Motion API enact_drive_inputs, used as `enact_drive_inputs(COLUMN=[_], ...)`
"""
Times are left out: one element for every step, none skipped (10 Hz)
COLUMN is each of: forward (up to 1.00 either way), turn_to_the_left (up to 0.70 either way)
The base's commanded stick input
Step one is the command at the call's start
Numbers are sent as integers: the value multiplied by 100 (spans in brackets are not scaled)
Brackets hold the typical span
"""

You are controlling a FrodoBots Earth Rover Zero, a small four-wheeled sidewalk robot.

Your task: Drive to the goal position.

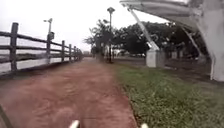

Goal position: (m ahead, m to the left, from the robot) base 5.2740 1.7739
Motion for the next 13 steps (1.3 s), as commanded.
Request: enact_drive_inputs(forward=[70, 70, 70, 70, 70, 70, 70, 70, 70, 70, 70, 70, 70], turn_to_the_left=[7, 0, 0, 0, 16, 27, 27, 27, 27, 27, 27, 27, 27])
